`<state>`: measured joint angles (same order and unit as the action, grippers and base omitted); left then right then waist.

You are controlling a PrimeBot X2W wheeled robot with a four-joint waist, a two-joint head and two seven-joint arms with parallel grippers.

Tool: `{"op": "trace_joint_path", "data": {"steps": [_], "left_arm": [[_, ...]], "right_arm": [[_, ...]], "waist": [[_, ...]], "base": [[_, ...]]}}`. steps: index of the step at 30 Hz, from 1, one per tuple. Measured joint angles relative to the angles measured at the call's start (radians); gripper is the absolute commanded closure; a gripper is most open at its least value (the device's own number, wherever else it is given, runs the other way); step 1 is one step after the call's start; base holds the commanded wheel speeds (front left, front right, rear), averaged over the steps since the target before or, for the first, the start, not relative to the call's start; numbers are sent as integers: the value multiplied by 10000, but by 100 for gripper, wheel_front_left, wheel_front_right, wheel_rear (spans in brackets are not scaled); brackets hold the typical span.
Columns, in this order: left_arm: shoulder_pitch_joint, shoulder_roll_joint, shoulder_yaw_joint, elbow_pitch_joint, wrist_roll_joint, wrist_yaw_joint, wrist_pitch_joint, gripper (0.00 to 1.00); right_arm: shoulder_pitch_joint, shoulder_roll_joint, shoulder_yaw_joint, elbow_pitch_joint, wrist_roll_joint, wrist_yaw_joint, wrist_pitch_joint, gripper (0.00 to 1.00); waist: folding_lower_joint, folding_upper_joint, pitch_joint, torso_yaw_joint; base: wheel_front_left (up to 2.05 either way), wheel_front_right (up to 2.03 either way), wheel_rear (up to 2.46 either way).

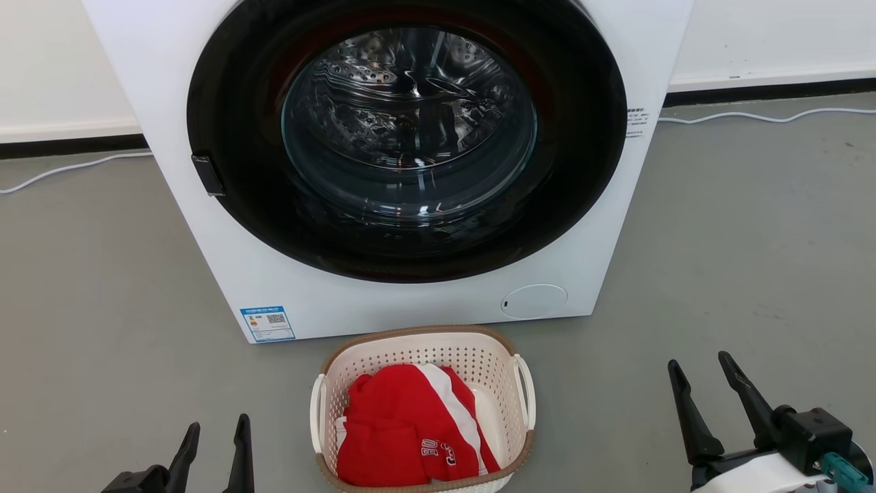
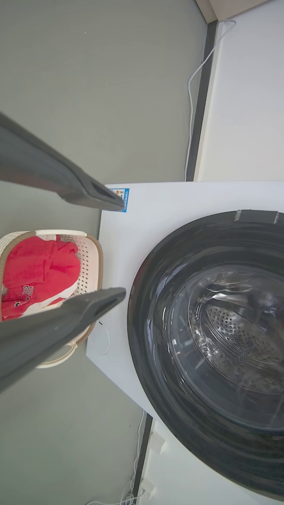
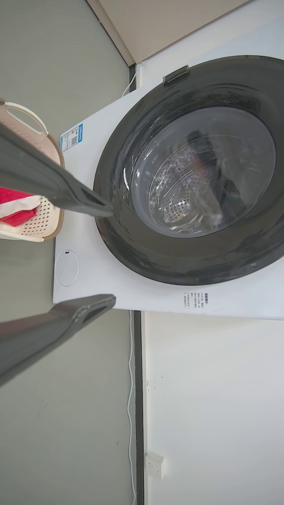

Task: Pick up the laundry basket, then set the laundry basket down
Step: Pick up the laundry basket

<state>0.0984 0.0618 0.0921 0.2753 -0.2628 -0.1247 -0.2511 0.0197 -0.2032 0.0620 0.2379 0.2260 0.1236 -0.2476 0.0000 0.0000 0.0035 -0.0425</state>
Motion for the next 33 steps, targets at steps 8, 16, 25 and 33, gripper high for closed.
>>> {"op": "trace_joint_path", "data": {"steps": [8,16,25,33], "left_arm": [[-1,15,-25,31,0,0,0,0],[-198,59,-205,77,0,0,0,0],[-1726,109,-663,520,-27,0,-17,0],[-3633,180,-991,1755,-29,0,-46,0]], "right_arm": [[-4,10,-23,6,4,0,0,0],[-373,77,-33,84,33,0,0,0],[-1559,128,-4,731,127,0,-2,0],[-3014,109,40,1371,151,0,-2,0]], "waist": [[0,0,159,19],[0,0,795,50],[0,0,1976,150],[0,0,3395,316]], "base": [[0,0,0],[0,0,0],[0,0,0],[0,0,0]]}}
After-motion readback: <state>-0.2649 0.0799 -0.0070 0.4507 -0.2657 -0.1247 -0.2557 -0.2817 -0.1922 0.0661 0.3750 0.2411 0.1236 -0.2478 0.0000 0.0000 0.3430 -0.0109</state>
